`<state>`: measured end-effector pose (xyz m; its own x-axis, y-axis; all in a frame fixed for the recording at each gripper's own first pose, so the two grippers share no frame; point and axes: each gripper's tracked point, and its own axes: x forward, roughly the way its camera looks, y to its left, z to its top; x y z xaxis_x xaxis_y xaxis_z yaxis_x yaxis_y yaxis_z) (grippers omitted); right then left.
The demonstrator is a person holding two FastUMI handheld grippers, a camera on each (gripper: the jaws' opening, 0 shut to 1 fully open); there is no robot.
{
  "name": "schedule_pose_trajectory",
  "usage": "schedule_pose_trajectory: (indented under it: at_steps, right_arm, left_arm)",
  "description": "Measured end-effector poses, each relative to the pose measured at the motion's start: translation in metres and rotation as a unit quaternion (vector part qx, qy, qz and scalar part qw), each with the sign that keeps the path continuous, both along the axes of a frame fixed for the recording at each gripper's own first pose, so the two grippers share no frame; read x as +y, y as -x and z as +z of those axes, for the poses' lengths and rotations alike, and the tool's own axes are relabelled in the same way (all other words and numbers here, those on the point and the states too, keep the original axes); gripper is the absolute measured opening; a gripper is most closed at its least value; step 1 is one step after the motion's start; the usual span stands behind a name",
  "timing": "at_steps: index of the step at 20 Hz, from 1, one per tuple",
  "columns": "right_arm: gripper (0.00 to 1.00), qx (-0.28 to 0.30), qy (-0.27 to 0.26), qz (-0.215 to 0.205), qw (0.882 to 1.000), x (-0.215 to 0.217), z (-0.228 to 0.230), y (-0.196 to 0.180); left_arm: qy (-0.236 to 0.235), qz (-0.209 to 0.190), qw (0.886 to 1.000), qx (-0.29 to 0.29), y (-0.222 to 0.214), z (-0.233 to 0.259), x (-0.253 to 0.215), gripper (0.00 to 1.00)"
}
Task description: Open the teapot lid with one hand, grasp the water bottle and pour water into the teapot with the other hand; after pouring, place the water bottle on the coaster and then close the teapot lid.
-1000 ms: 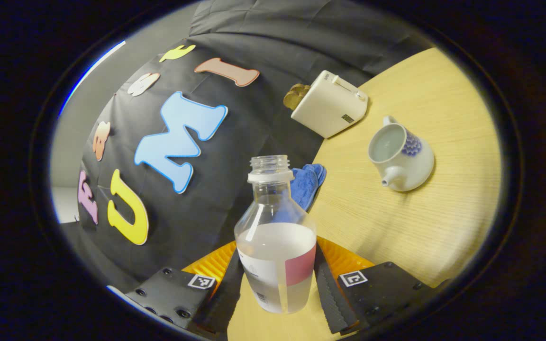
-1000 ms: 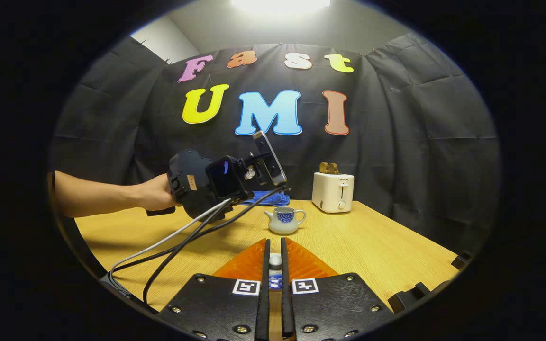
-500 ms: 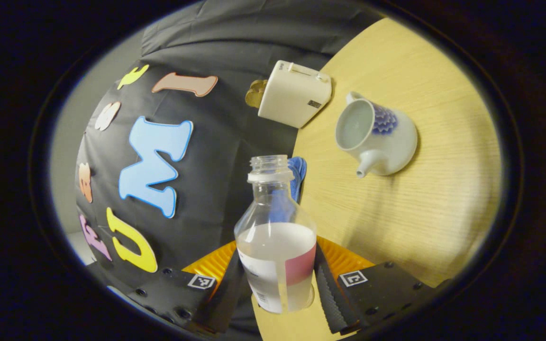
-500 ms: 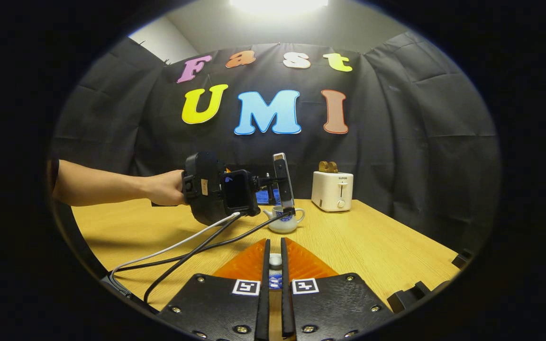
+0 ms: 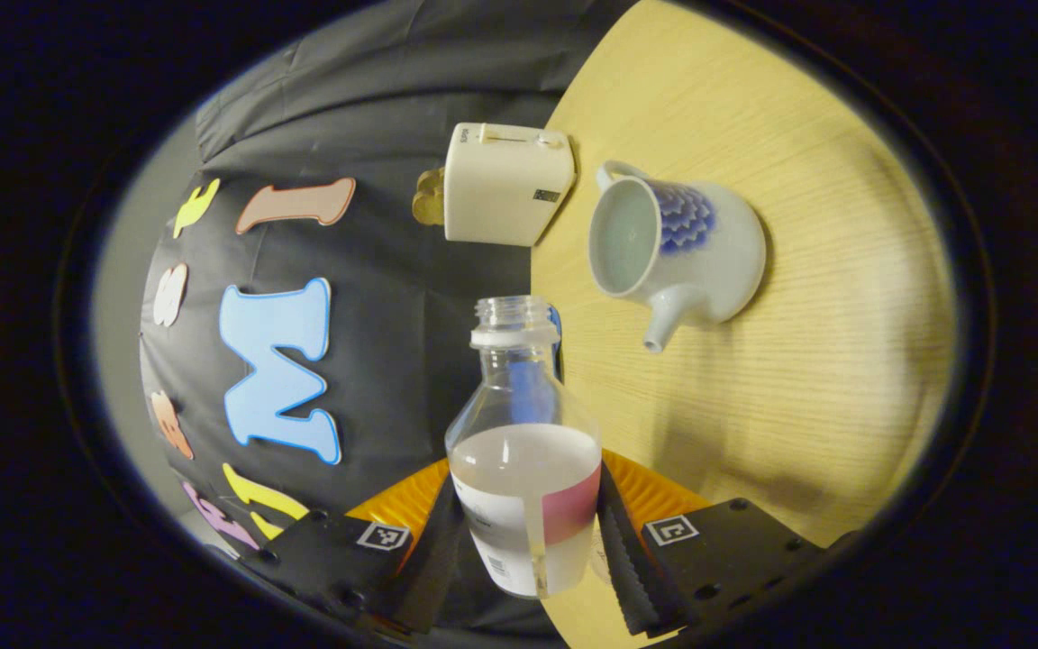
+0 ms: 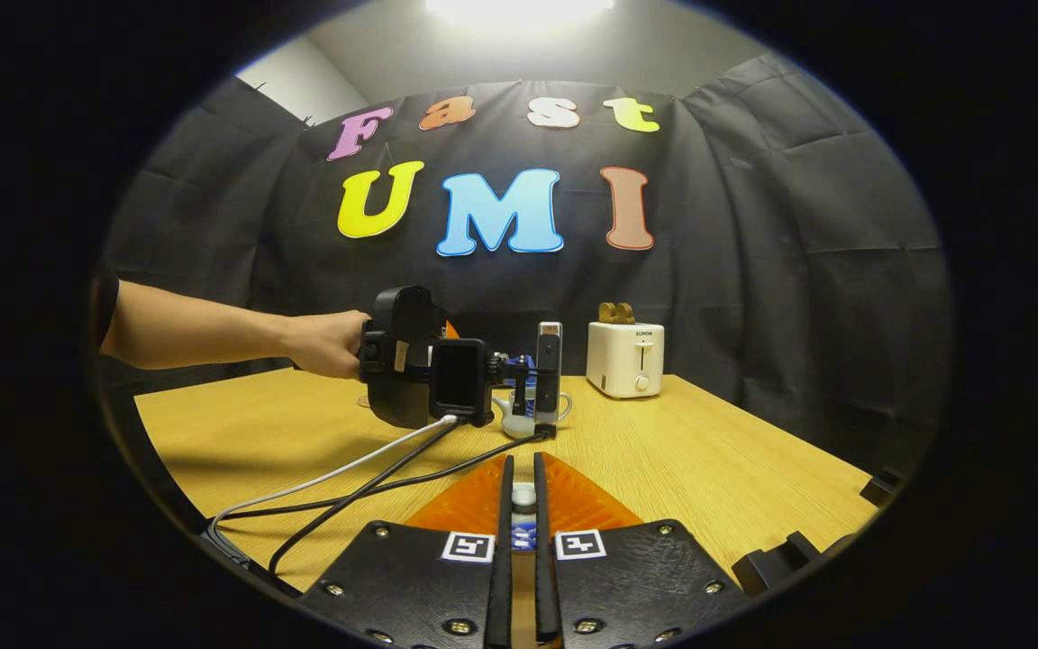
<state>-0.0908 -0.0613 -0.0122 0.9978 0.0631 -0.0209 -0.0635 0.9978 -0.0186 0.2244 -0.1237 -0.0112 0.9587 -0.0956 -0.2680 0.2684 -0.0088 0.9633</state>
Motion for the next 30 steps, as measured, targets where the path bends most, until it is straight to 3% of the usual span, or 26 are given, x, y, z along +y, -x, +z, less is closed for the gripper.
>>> schedule_pose_trajectory:
  at_steps: [14, 30]
  right_arm:
    - [0.1, 0.004, -0.008, -0.006, 1.0, -0.009, -0.004, 0.0]
    - [0.1, 0.018, -0.005, -0.004, 1.0, -0.011, -0.01, -0.002]
  left_arm:
    - [-0.126, -0.026, 0.992, -0.01, -0.001, 0.013, -0.014, 0.87]
    - [-0.214, -0.045, 0.976, -0.006, 0.0, 0.018, -0.017, 0.85]
